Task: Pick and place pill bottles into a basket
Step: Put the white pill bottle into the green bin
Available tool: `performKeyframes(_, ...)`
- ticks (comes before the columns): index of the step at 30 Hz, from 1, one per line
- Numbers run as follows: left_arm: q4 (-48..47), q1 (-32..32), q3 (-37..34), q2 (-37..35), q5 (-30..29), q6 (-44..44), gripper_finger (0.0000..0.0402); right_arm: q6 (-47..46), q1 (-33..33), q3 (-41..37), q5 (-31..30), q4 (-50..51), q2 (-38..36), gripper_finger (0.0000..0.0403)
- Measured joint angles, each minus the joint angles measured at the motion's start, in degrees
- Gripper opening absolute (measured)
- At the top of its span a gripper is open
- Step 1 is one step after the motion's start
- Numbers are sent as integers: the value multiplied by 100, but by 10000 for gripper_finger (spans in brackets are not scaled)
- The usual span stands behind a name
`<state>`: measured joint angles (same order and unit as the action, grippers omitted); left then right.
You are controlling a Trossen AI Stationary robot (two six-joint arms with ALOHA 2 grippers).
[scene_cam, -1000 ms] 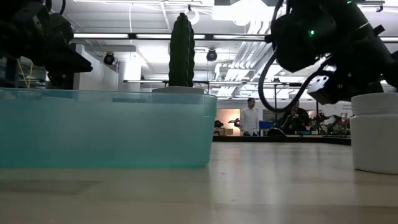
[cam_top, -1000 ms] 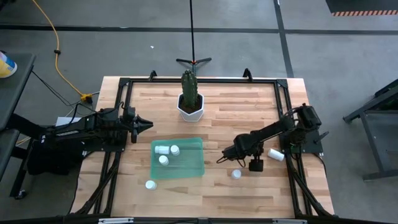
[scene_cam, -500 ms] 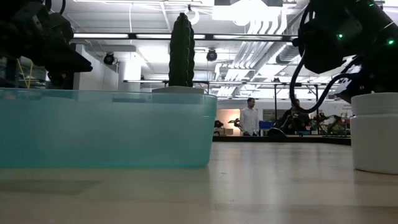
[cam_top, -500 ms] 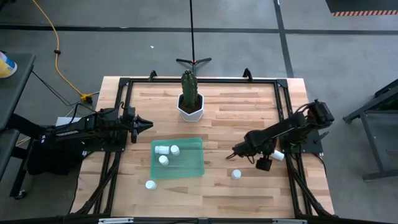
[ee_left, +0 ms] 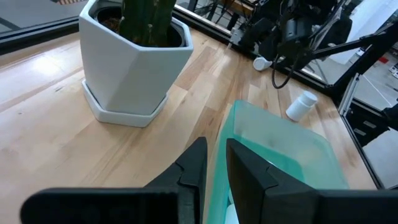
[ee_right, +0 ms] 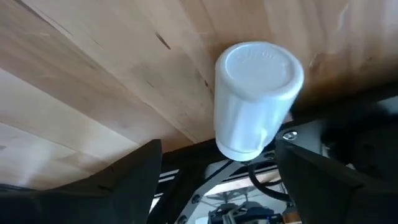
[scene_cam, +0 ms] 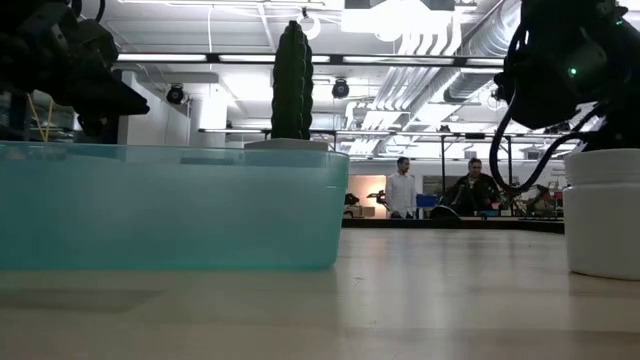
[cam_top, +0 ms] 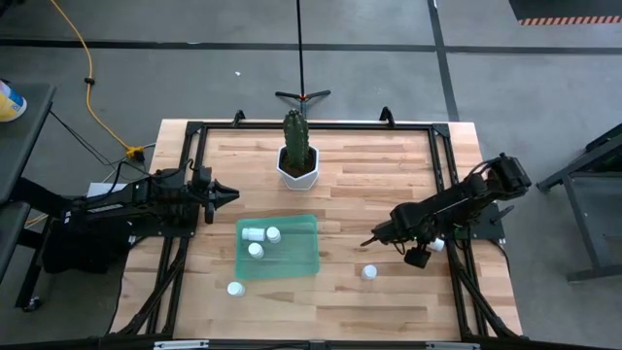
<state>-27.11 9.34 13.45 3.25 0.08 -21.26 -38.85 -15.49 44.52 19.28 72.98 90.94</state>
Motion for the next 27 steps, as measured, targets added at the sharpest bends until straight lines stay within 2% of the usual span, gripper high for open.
performKeyframes(7,-1,1,-2,0,27,-2,97,-287,0,-347,399,-638,0,303)
performKeyframes(14,-2,1,-2,0,63,-2,97,-461,-1,-422,432,-758,0,286)
performKeyframes(19,0,1,-2,0,63,-2,97,-463,0,-421,432,-774,0,223)
performKeyframes(25,-2,1,-2,0,61,-2,97,-429,0,-419,475,-753,0,109)
performKeyframes(27,-2,2,-2,0,61,-2,97,-422,0,-417,495,-758,0,98)
